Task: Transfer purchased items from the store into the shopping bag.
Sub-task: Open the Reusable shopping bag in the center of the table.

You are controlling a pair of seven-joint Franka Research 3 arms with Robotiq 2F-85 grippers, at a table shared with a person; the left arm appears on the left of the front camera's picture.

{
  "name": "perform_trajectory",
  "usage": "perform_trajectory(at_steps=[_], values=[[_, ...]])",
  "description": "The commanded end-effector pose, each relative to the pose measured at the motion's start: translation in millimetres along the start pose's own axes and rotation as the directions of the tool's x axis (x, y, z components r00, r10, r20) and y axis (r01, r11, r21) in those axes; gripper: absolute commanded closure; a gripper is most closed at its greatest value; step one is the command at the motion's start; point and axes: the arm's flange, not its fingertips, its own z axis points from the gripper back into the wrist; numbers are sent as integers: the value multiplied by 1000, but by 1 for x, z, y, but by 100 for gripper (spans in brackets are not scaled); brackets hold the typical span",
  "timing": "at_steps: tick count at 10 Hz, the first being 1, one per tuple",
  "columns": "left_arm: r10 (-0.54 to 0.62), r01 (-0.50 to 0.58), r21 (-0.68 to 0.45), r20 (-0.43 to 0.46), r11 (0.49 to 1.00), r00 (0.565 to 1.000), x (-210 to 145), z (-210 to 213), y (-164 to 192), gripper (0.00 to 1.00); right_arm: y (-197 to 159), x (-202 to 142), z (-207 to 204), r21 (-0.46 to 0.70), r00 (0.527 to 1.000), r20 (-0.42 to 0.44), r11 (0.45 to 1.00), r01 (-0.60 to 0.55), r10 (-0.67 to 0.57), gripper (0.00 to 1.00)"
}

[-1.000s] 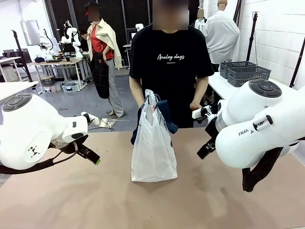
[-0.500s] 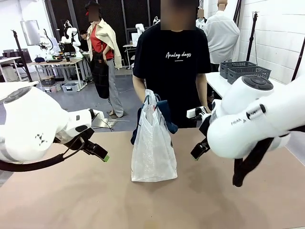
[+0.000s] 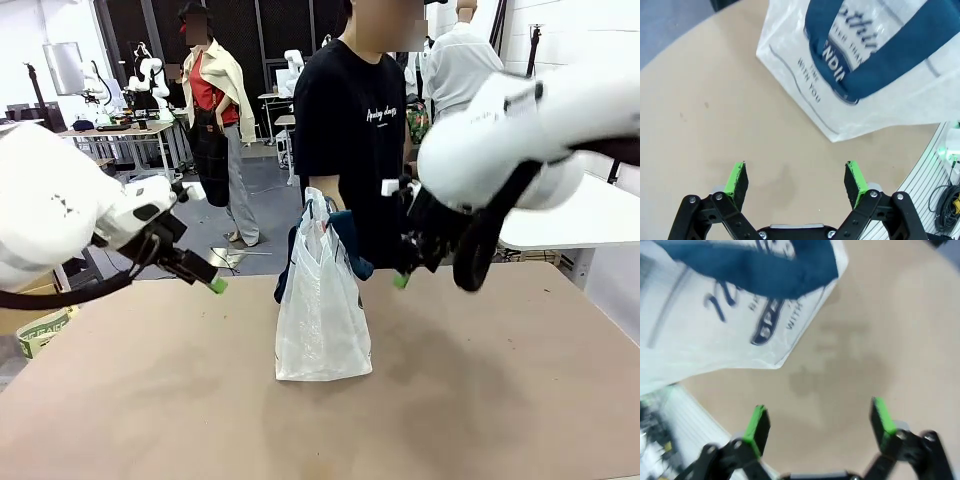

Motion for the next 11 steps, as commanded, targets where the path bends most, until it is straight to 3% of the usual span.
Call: perform_trajectory(at_steps=[1,4,5,6,9,11], values=[[-37,39,-58,39,998,999,22,-3,19,0,-20,37,5,56,999,-42,998,-20,22,0],[-96,102,-89,77,991,992,57,2,26,0,-31,70,29,32,998,35,998,-49,48,0],[-95,106,-109,103,988,990,58,6,23,0,-28,66,31,22,995,73,998,-65,63,0],[-68,73,-72,63,995,996,51,9,15,0,-26,63,28,20,1000,-1,1000,-20,20,0],[-82,87,-69,68,994,994,59,7,16,0,-26,70,33,10,999,17,999,-33,33,0],[-126,128,-22,68,992,990,85,35,-5,0,-7,91,51,-1,999,-42,1000,20,-20,0]])
